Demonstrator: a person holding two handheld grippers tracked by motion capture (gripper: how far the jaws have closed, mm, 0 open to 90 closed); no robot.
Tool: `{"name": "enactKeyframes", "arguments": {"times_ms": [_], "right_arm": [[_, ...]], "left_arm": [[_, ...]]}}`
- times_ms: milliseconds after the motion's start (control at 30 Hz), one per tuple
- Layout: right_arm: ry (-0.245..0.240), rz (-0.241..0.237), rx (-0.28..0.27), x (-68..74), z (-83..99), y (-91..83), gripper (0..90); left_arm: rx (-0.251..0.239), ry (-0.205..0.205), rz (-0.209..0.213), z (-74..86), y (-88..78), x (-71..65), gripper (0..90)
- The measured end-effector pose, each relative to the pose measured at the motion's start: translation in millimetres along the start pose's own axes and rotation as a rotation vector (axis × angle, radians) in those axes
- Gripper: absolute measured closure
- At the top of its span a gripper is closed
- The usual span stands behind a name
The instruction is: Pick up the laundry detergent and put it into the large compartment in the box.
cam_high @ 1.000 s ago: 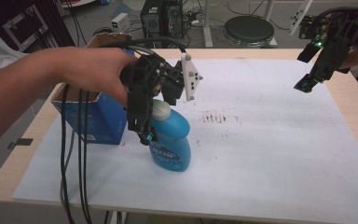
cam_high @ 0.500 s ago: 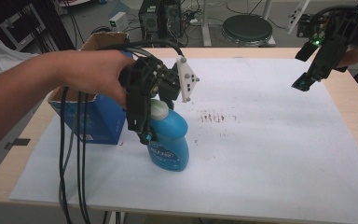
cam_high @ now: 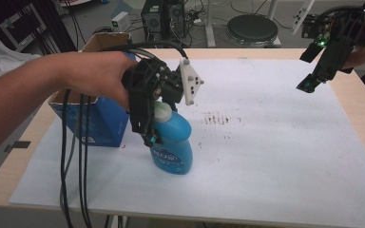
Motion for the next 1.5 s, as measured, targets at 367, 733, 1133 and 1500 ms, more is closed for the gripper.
{"name": "enactKeyframes", "arguments": {"times_ms": [367,733,1133,1500], "right_arm": [[0.001,-0.001,-0.005,-0.4,-0.4,-0.4,2.3],[0.002,-0.004,-0.008,0.0,-1.3,-0.4,2.3],[0.004,-0.001,-0.013,0.1,-1.6,-0.8,2.3],[0.003,0.001,-0.018,1.4,0.1,-4.0,2.3]], "left_arm": [[0.003,0.001,-0.001,0.7,1.4,-0.2,30.7],[0.002,0.018,0.000,0.4,0.7,-2.6,37.6],[0.002,0.012,-0.009,-0.9,-2.8,-6.1,38.2],[-0.052,-0.266,-0.021,-7.3,-64.4,-4.3,38.1]]}}
Point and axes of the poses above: each handheld gripper's, and its own axes: y roughly forward along the jaws, z roughly out of its underside, x roughly to its left, the point moved 9 cm from there along y, roughly forward along the jaws, and after that the axes turned 2 degrees about -y, right-handed, at the moved point
